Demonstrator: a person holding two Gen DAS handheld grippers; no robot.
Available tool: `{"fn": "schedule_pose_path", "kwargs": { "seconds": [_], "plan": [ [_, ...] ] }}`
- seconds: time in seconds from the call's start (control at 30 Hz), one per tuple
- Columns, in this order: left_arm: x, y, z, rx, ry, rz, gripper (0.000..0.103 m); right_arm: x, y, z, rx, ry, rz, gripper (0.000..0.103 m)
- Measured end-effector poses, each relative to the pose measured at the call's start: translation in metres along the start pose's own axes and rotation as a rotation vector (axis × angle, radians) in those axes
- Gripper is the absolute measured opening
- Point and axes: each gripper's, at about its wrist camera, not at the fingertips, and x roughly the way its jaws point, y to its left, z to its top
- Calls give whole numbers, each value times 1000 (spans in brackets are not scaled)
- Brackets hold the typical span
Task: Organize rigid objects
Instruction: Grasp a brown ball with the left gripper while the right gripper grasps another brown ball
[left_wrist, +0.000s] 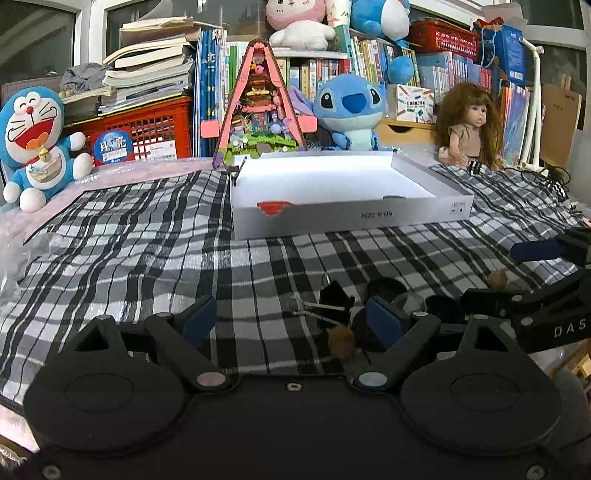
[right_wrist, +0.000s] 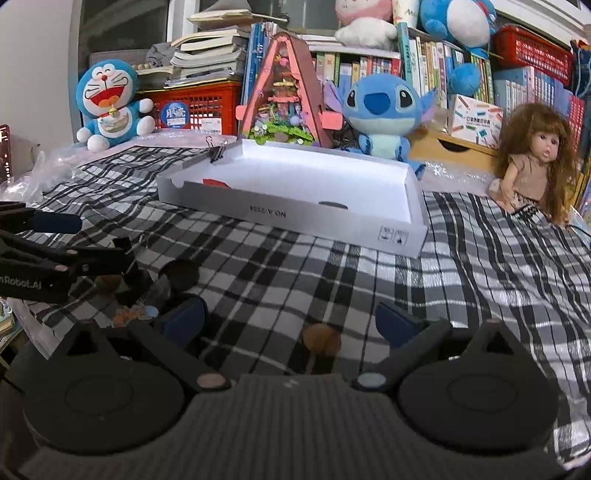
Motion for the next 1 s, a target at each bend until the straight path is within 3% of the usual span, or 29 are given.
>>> {"fn": "schedule_pose_path", "kwargs": {
  "seconds": [0.37, 0.57, 0.73, 0.8, 1.0],
  "plan": [
    [-8, 2, -12, -10, 6, -11, 84, -1, -2, -10, 8, 11, -17, 103],
    [-14, 2, -20, -9, 19, -27, 71, -3, -4, -16, 24, 19, -17, 103],
    [-15, 1, -22, -13, 17, -32, 51, -5, -5, -18, 42, 12, -17, 102],
    [-17, 1, -23, -23, 15, -45, 42, -6, -6, -18, 46, 2, -23, 99],
    [-17, -4, -21, -16, 0, -65, 31, -11, -10, -16, 81, -32, -28, 85]
  ]
}}
